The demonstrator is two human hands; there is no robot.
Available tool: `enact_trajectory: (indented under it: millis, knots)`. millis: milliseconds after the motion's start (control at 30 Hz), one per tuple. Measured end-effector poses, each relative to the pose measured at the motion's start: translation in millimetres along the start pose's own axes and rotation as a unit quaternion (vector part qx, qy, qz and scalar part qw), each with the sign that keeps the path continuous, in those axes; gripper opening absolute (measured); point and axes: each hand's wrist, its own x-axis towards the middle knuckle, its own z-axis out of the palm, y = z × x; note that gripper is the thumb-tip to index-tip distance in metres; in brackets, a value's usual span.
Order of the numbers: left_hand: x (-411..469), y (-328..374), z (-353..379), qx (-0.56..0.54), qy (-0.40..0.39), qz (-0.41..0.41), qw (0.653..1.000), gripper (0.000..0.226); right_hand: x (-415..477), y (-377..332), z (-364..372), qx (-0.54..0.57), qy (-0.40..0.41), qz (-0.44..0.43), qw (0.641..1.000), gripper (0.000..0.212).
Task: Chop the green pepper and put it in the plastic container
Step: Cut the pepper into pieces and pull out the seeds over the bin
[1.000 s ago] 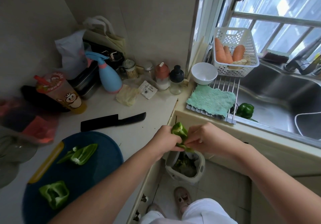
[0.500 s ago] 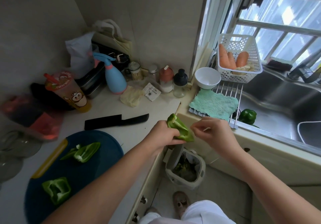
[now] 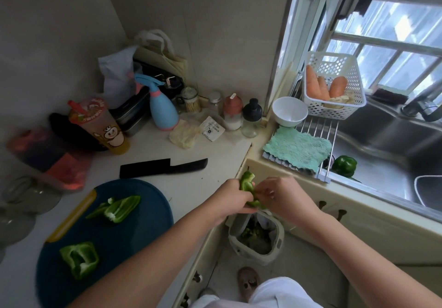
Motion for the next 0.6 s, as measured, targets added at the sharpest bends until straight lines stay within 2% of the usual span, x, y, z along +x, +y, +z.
enact_trajectory:
  millis: [200, 300, 367, 467, 533, 600]
  knots:
    - [3.9, -3.5, 4.0, 0.048, 0.006, 0.027, 0.998, 0.020, 10.4, -2.5, -0.4, -0.045, -0.030, 0.063, 0.997, 0.013]
    - [2.8, -0.4, 1.3, 0.055, -0.006, 0.030, 0.998, 0.015, 12.8, -6.5, -0.8, -0.007, -0.034, 0.089, 0.995, 0.034]
    - [3.1, 1.4, -0.9, 0.051, -0.007, 0.032, 0.998, 0.015, 14.9, -6.6, 2.4, 0.020, -0.014, 0.114, 0.993, 0.036]
    - [4.5, 2.7, -4.1, 0.045, -0.003, 0.031, 0.999, 0.016, 17.2, -2.8, 10.4, 0.041, 0.015, 0.133, 0.990, 0.021]
    - [5.1, 3.7, -5.1, 0.024, 0.001, 0.024, 0.999, 0.025, 17.3, 1.0, 13.4, 0.086, 0.040, 0.143, 0.985, 0.009]
    - [4.7, 3.8, -5.9, -0.009, 0.006, 0.014, 1.000, 0.029, 17.0, 5.4, 14.6, 0.103, 0.054, 0.153, 0.981, 0.007]
